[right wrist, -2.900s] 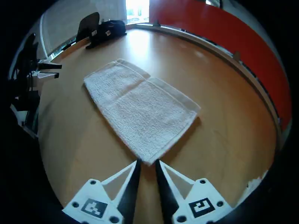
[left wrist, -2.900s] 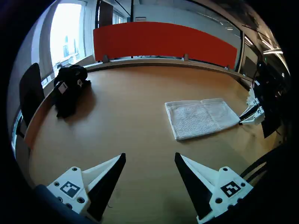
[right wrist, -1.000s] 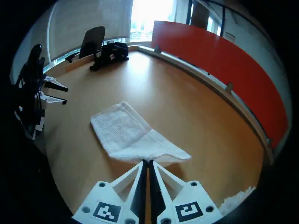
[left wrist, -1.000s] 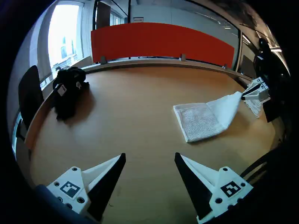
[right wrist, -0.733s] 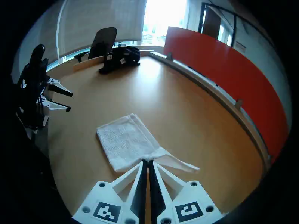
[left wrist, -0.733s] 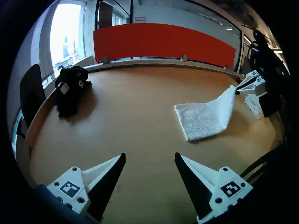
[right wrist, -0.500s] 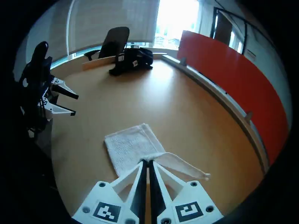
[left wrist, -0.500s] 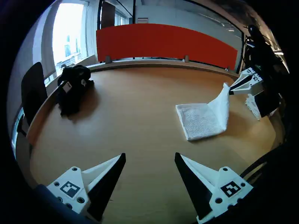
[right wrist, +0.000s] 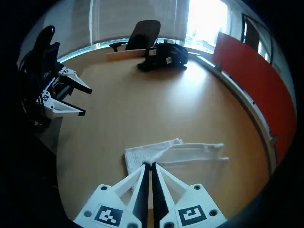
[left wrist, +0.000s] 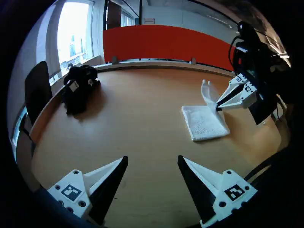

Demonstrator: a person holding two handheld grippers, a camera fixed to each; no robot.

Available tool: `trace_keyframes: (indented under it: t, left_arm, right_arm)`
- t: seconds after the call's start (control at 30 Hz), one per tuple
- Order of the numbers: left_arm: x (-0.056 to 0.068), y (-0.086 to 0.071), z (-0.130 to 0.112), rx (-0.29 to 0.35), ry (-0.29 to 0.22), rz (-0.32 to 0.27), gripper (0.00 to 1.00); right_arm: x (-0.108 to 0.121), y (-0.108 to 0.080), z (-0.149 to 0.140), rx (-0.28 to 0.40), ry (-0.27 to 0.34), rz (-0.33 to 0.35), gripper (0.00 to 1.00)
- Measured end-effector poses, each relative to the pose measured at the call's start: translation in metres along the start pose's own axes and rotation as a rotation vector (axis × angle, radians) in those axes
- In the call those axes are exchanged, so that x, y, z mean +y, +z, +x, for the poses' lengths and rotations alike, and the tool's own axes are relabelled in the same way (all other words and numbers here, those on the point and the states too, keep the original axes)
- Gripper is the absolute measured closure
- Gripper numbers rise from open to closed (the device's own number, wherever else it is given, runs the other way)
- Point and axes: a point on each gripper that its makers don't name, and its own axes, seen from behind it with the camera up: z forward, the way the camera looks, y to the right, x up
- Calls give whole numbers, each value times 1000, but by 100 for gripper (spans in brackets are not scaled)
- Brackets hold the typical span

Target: Fold towel

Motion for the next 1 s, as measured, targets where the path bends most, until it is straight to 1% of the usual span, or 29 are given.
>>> trace_keyframes:
  t: [0.07,0.17,0.27,0.63,0.73,0.83,1.0]
  left_arm:
    - [-2,-1,-1,-2,0,6,2]
    - [-4,-2,-2,-4,-1,13,2]
    - [-5,-2,-4,-7,-5,16,2]
    - [-5,0,-5,-16,-5,17,2]
    - [-5,1,-6,-16,-2,14,2]
    - [-4,1,-6,-16,-1,12,3]
    - [-3,1,-7,-14,-6,11,2]
  right_arm:
    - [-7,14,-2,-12,-2,26,96]
    - [-12,29,-8,-31,16,52,96]
    - [-14,36,-12,-39,31,66,96]
    - [-17,40,-13,-45,43,82,95]
    - [-17,40,-13,-44,43,83,92]
    - [-16,41,-13,-43,40,79,84]
    - [-10,41,-13,-40,27,50,46]
